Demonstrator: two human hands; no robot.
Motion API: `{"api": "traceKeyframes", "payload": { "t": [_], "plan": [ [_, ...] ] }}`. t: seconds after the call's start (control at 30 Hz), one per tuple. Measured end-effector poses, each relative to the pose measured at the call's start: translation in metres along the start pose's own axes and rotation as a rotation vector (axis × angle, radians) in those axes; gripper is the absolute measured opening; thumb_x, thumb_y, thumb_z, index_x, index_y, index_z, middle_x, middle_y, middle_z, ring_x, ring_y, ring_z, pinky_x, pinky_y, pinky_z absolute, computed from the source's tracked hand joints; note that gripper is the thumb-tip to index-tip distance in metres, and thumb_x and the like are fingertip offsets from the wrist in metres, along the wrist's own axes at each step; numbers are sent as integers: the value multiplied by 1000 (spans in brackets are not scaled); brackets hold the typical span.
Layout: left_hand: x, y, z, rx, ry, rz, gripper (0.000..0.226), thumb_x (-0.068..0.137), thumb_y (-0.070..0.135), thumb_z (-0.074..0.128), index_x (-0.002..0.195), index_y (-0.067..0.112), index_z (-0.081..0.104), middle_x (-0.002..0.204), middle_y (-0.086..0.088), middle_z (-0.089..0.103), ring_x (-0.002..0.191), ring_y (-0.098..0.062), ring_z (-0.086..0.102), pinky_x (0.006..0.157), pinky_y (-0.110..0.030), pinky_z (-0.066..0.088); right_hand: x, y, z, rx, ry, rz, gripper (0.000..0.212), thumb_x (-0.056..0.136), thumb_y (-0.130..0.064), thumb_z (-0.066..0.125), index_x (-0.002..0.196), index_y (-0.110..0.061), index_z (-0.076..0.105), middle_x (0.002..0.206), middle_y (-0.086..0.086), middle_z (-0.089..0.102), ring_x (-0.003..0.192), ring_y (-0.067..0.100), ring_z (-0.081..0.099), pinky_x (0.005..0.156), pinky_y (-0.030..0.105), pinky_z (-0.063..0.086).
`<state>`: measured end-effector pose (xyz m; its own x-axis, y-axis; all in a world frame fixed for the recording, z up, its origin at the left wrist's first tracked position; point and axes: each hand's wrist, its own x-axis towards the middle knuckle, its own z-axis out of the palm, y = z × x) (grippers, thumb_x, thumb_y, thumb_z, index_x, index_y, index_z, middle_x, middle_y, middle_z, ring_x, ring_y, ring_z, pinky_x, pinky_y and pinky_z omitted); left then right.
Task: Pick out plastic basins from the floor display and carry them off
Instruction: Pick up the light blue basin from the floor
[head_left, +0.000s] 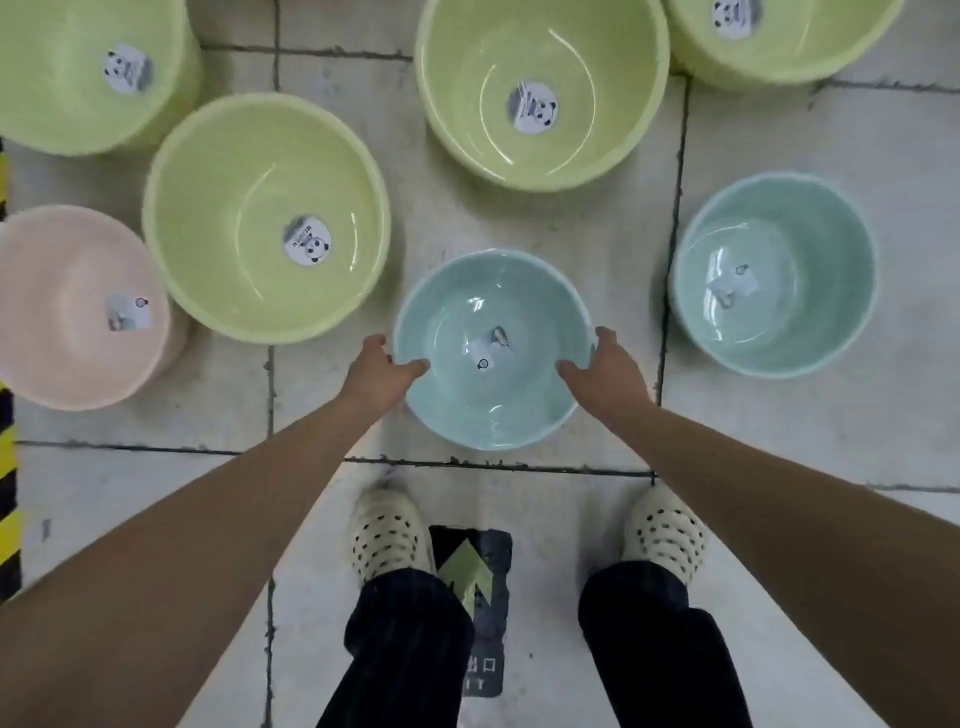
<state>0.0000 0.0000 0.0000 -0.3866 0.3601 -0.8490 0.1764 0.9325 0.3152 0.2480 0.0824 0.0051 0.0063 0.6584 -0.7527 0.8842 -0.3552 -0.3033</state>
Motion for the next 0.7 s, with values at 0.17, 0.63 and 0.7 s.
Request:
{"api": "traceKeyframes", "payload": {
  "t": [0.17, 0.63, 0.7],
  "plan": [
    [37, -21, 35, 33, 195, 111, 32, 93, 12, 52, 125, 6, 50, 117, -17, 61, 103, -32, 60, 82, -36, 48, 39, 25, 22, -1, -27, 14, 52, 96, -27, 49, 142, -15, 29, 108, 11, 61, 83, 30, 56, 67, 34, 46],
    [-61, 127, 81, 168, 324, 561, 28, 97, 23, 51, 123, 13, 56, 91, -9, 68, 86, -33, 63, 73, -39, 51, -6, 93, -123, 288, 362, -22, 37, 81, -28, 56, 117, -18, 55, 103, -1, 61, 97, 25, 59, 78, 33, 48],
    [-74, 168, 100, 200, 290, 631, 32, 97, 24, 51, 127, 14, 54, 96, -13, 71, 88, -36, 64, 77, -43, 53, -8, 107, -163, 304, 428, -11, 44, 77, -32, 53, 119, -18, 54, 110, 4, 63, 102, 28, 59, 83, 40, 53]
  ]
}}
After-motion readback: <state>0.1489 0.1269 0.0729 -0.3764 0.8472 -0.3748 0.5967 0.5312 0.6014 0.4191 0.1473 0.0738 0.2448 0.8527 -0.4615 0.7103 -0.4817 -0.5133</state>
